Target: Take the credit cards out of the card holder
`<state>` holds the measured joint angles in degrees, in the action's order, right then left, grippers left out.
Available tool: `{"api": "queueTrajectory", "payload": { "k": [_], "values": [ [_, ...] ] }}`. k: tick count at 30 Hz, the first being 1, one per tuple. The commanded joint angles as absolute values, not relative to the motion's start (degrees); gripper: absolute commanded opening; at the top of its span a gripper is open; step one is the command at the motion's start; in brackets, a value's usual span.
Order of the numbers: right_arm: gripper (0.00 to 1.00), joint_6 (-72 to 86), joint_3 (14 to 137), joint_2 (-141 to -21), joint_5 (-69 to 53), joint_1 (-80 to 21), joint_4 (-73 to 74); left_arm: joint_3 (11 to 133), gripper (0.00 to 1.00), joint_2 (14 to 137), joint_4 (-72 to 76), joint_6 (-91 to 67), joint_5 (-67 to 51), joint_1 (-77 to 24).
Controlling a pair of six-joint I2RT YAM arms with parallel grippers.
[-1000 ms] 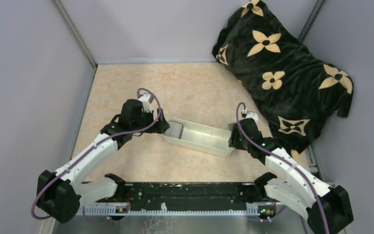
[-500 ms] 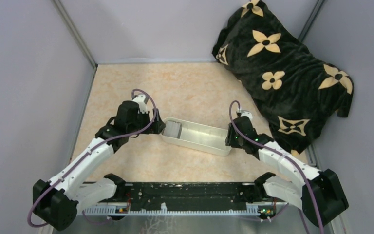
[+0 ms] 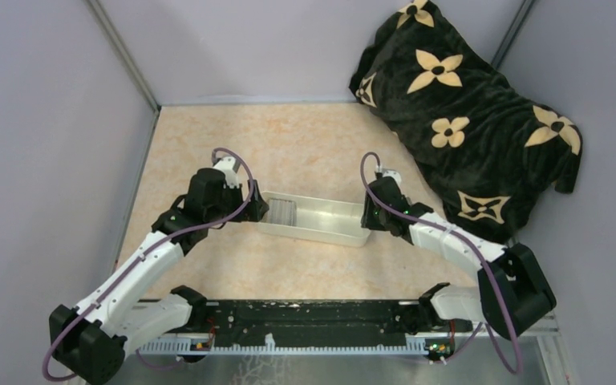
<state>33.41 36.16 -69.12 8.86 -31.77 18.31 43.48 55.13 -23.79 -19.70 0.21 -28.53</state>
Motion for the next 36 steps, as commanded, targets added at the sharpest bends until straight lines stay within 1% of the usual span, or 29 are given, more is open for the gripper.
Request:
{"api": "queueTrajectory", "payload": {
  "k": [1, 3, 7, 22, 31, 32, 33, 36],
  "values": [
    [0.31, 32.6, 42.6, -73.4, 8.7, -32.4, 12.2, 45.4, 0.94, 53.3, -25.4, -19.2, 1.6, -28.9],
    [0.29, 32.6, 44.1, -75.9, 8.5, -32.4, 11.3, 45.3, 0.94, 52.9, -25.7, -19.2, 2.0, -28.8],
    [0.27, 32.8, 47.6, -81.0, 7.4, -32.4, 9.2, 45.0, 0.94, 52.1, -26.1, -19.2, 2.2, -28.9],
    [0.25, 31.8, 64.6, -98.5, 5.0, -32.4, 7.5, 45.4, 0.94, 51.0, -27.2, -19.1, 3.6, -28.8],
    [0.25, 31.3, 71.4, -103.5, 3.7, -32.4, 7.5, 45.8, 0.94, 50.4, -28.1, -19.5, 4.9, -28.8],
    [0.25, 31.0, 71.5, -103.1, 3.6, -32.4, 7.5, 45.8, 0.94, 50.3, -28.2, -19.7, 4.9, -28.8],
    [0.28, 30.6, 71.3, -102.4, 3.6, -32.4, 7.5, 45.9, 0.94, 50.0, -28.3, -19.8, 5.0, -28.9],
    [0.41, 29.2, 71.3, -100.0, 2.9, -32.5, 7.8, 45.8, 0.94, 49.3, -28.2, -20.4, 5.3, -28.8]
  ]
}}
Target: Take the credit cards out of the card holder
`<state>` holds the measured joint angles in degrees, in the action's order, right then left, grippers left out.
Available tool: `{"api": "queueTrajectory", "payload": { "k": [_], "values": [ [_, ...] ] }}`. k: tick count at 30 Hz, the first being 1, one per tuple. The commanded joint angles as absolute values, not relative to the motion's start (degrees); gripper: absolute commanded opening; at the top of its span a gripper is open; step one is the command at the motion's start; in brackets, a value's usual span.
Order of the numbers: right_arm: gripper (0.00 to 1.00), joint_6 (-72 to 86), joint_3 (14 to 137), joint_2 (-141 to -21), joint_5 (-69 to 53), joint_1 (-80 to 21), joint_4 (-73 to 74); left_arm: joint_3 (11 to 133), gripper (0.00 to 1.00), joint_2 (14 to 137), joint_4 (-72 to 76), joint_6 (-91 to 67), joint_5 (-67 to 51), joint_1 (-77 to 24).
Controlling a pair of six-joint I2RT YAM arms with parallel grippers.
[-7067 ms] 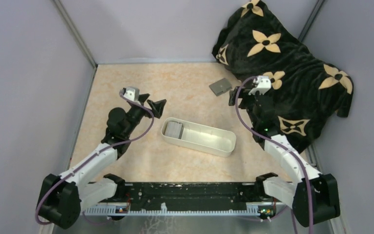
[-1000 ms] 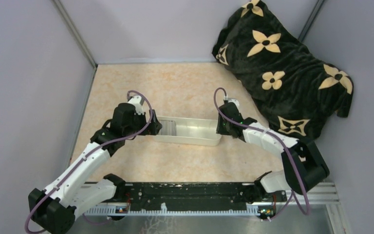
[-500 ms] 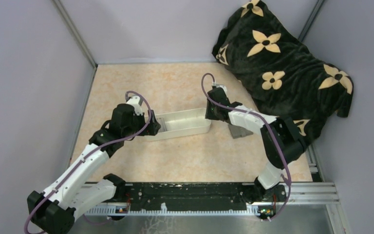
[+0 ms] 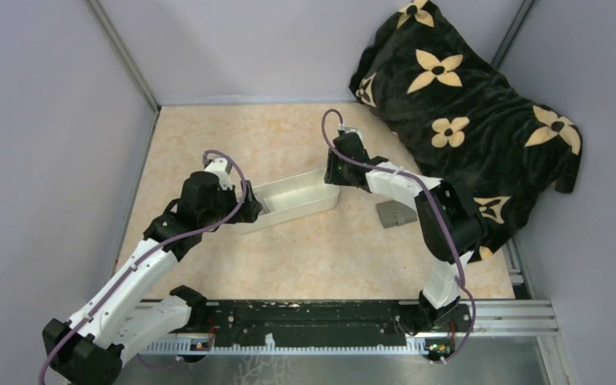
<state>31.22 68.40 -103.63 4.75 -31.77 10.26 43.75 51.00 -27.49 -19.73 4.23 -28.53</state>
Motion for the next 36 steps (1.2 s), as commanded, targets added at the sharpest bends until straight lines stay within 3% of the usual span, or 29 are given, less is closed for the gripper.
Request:
{"api": "queueTrajectory", "payload": {
  "k": [1, 6, 11, 17, 20, 25, 36],
  "values": [
    [0.44, 28.8, 71.3, -99.2, 2.8, -32.5, 8.1, 45.6, 0.94, 49.0, -28.0, -20.6, 5.5, -28.8],
    [0.57, 26.3, 72.5, -94.3, 3.6, -33.5, 11.4, 45.4, 0.94, 49.2, -27.6, -22.5, 7.6, -28.8],
    [0.58, 24.0, 74.7, -90.7, 6.4, -36.7, 14.4, 45.4, 0.94, 49.2, -28.4, -26.0, 12.8, -28.7],
    [0.4, 21.2, 80.3, -96.5, 7.4, -42.6, 18.0, 45.4, 0.93, 50.0, -31.2, -29.6, 21.4, -28.3],
    [0.28, 21.1, 81.8, -99.8, 6.6, -44.4, 18.3, 45.2, 0.99, 50.9, -32.3, -31.9, 21.9, -27.0],
    [0.12, 21.3, 82.5, -103.0, 5.2, -46.1, 17.8, 42.9, 0.99, 50.6, -32.6, -35.1, 18.7, -23.4],
    [0.05, 21.2, 85.1, -109.6, 4.0, -49.7, 17.0, 36.0, 0.99, 49.0, -27.1, -35.8, 5.4, -12.3]
  ]
}}
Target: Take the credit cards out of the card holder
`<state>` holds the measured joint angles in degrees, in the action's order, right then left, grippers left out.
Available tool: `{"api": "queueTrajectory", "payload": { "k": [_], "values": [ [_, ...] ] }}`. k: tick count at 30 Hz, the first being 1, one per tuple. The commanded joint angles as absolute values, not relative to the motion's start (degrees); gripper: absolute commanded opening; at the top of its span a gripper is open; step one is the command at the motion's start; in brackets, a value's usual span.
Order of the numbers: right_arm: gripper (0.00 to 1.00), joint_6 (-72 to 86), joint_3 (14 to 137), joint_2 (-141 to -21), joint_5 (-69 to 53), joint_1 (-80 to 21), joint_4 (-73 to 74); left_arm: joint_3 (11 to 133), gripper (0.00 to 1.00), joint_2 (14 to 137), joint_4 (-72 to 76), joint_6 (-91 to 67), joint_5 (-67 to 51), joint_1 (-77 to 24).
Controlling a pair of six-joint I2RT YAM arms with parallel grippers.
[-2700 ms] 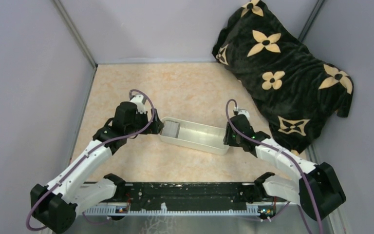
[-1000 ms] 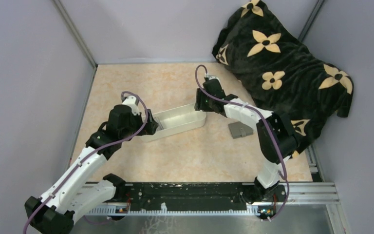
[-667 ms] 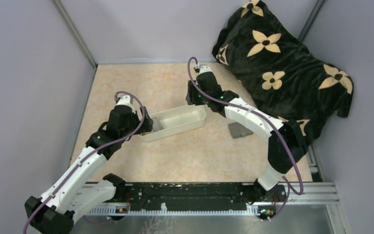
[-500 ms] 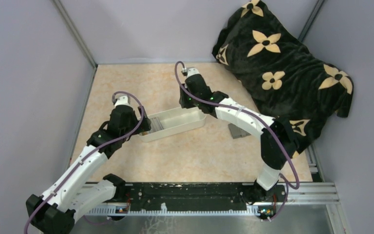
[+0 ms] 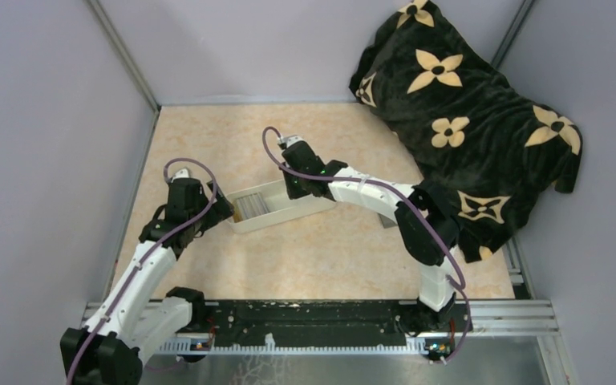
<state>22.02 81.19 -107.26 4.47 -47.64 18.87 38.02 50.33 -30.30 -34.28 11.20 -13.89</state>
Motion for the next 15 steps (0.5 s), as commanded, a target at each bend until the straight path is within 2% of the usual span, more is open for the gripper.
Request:
{"api": "queueTrajectory", "payload": {
  "k": [1, 15],
  "values": [
    [0.04, 21.2, 85.5, -110.2, 3.9, -50.0, 17.0, 35.6, 0.98, 48.4, -26.8, -36.3, 5.4, -12.2],
    [0.04, 20.8, 91.9, -117.5, 3.1, -53.3, 18.3, 31.8, 0.97, 43.9, -24.2, -39.2, 3.4, -11.9]
  ]
}}
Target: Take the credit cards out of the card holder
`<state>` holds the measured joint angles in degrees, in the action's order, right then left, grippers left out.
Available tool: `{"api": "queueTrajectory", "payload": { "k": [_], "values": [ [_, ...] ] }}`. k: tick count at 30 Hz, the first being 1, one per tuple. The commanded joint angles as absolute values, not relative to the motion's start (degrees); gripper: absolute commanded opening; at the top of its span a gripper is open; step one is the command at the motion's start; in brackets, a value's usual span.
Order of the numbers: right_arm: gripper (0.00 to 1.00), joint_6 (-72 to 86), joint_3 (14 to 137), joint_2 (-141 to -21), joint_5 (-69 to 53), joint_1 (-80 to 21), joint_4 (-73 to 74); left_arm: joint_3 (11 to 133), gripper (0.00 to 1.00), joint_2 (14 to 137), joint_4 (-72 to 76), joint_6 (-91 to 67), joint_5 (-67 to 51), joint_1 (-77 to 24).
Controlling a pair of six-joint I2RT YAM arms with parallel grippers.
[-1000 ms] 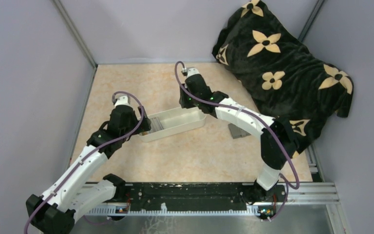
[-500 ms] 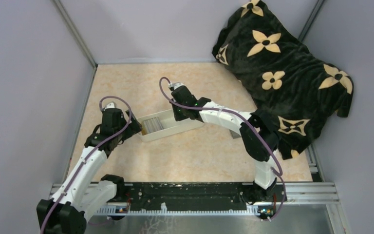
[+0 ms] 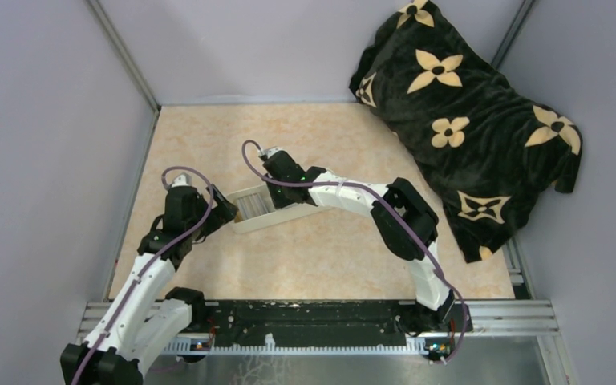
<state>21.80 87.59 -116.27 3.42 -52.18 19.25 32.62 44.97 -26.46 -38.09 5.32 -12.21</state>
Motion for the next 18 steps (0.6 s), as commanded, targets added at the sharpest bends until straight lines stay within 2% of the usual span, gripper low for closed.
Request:
{"api": "queueTrajectory", "payload": {
  "k": [1, 18],
  "values": [
    [0.03, 20.8, 92.5, -118.0, 3.0, -53.3, 18.5, 31.7, 0.97, 43.8, -24.2, -39.2, 3.3, -11.8],
    [0.04, 20.4, 99.0, -122.0, 1.7, -56.0, 20.4, 31.2, 0.97, 40.1, -24.3, -37.4, 2.7, -11.7]
  ]
}}
